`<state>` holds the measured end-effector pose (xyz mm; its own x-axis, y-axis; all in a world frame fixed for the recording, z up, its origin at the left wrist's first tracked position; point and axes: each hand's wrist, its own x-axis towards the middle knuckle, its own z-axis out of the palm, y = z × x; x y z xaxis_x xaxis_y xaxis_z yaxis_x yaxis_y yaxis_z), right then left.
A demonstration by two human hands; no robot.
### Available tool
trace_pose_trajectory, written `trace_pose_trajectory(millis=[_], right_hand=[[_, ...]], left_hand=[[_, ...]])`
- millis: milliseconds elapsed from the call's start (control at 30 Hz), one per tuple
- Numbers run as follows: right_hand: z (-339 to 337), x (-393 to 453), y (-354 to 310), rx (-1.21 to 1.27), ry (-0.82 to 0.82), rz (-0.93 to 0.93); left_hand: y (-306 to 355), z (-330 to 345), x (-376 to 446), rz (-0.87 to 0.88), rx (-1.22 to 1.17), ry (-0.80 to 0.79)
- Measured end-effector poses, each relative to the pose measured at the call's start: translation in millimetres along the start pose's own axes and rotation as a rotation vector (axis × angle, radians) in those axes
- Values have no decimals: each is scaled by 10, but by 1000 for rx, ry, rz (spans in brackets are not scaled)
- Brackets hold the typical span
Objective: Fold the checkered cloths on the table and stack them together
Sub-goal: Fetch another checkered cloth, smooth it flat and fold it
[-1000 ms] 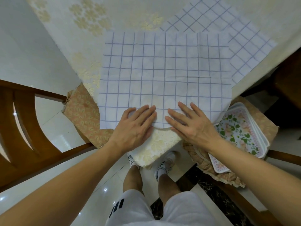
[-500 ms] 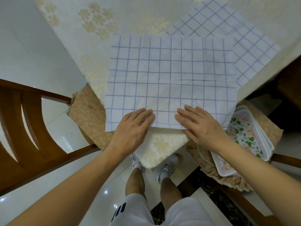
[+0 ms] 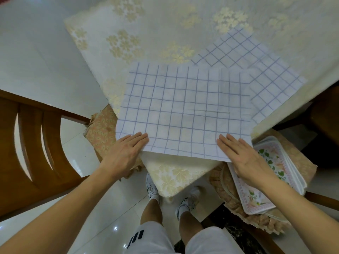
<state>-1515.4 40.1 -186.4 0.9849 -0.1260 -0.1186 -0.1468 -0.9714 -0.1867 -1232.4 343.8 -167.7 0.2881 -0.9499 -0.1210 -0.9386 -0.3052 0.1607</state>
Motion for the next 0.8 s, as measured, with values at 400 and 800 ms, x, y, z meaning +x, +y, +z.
trace_pose_trajectory(millis=[400, 800], right_hand=[[-365, -115, -61, 281, -320, 10], [-459, 61, 65, 413, -400, 159]], left_hand=[[171, -273, -283, -60, -45, -108], [-361, -460, -265, -25, -191, -274]])
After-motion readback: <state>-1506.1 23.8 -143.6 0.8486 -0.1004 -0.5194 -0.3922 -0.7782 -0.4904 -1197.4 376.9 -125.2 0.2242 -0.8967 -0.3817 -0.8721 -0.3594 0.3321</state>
